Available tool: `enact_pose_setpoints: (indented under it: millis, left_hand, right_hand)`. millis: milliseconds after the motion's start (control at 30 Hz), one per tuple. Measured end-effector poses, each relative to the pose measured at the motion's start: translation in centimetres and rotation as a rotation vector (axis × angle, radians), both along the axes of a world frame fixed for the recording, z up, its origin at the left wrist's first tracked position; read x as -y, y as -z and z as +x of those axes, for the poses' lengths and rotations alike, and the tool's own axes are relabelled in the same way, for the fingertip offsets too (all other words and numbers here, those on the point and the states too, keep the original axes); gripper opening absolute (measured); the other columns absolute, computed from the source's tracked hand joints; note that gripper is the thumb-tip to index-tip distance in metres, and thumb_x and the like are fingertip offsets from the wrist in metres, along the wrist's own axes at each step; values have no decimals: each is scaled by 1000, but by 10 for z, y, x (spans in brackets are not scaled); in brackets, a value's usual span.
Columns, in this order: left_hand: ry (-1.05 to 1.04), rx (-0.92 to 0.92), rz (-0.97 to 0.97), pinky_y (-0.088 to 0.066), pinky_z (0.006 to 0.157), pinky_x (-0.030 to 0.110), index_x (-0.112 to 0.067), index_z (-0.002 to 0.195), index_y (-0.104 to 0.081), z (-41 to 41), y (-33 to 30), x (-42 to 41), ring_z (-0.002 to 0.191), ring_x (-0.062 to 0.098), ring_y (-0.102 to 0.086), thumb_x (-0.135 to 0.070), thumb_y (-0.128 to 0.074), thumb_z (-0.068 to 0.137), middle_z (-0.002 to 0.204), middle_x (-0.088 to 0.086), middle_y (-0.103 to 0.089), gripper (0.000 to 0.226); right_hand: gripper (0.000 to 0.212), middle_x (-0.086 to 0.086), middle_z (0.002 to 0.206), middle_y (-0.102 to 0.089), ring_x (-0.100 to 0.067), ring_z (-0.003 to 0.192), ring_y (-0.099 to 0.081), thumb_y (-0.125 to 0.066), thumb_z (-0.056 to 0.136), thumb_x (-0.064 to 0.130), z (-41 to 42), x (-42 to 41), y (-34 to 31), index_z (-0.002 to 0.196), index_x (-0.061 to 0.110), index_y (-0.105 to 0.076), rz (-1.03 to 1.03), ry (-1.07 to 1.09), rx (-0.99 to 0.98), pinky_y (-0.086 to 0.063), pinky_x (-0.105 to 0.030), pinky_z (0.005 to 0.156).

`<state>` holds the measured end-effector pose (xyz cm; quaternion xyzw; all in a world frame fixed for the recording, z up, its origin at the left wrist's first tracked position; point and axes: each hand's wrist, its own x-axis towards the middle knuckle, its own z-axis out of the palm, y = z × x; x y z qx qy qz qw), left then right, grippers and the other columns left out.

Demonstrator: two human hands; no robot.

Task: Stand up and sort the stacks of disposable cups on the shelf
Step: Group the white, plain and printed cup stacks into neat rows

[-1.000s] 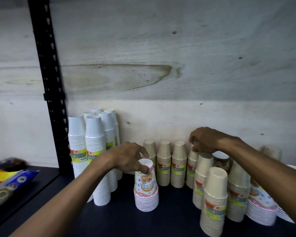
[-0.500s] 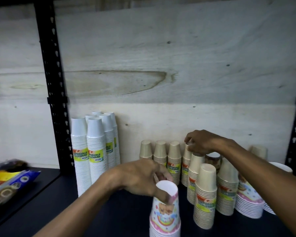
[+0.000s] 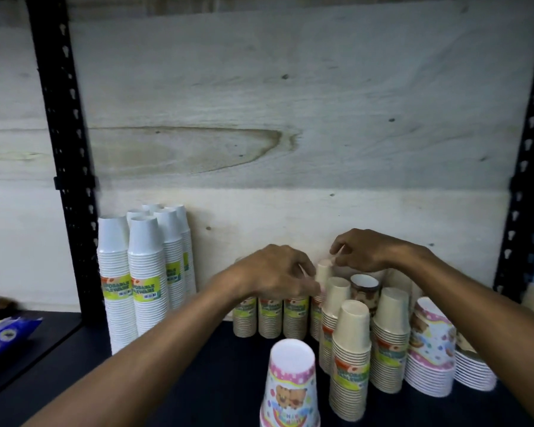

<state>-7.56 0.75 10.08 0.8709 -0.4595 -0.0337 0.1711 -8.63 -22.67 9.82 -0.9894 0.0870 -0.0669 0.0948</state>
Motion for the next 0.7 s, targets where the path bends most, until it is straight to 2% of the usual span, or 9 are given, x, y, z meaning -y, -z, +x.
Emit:
enact_pose_setpoints:
  millis: [200,333,433,533,700]
  left_hand:
    - [39,-56,39,-45,91,28,-31,132,-56,17,9,45,112,14,-60,-50,-72,82,126,-5,-66,57]
    - [48,-87,-13,-47,87,24,-24,125,-63,26,18,58,104,9,-64,-43,-77,80,118,-2,-71,51]
    - [43,-92,-41,-51,93,30,-22,123,-65,30,21,58,104,12,-66,-39,-78,80,115,-1,-73,48]
    - [52,-103,-61,-53,95,37,-22,123,-65,34,20,54,102,15,-67,-38,-79,79,114,1,-72,48]
    - [49,-114,-90,-54,94,38,-22,123,-64,39,11,40,99,17,-69,-33,-79,80,113,2,-71,47]
  right_hand:
    - [27,11,109,-67,-11,102,-63,-68,88,31,7,11,1,113,23,-70,9,-119,-11,-50,-28,92]
    - [21,11,101,-74,-6,92,-68,-71,86,36,20,17,5,103,25,-73,38,-229,7,-53,-27,84]
    - [21,10,96,-76,-5,91,-71,-74,83,32,26,21,9,102,21,-75,108,-248,30,-57,-31,87]
    - [21,7,97,-76,-10,94,-71,-75,84,23,28,24,12,104,18,-74,183,-242,35,-58,-33,88]
    - [30,3,106,-72,-11,97,-67,-73,87,19,19,25,7,116,14,-71,208,-245,82,-54,-26,86]
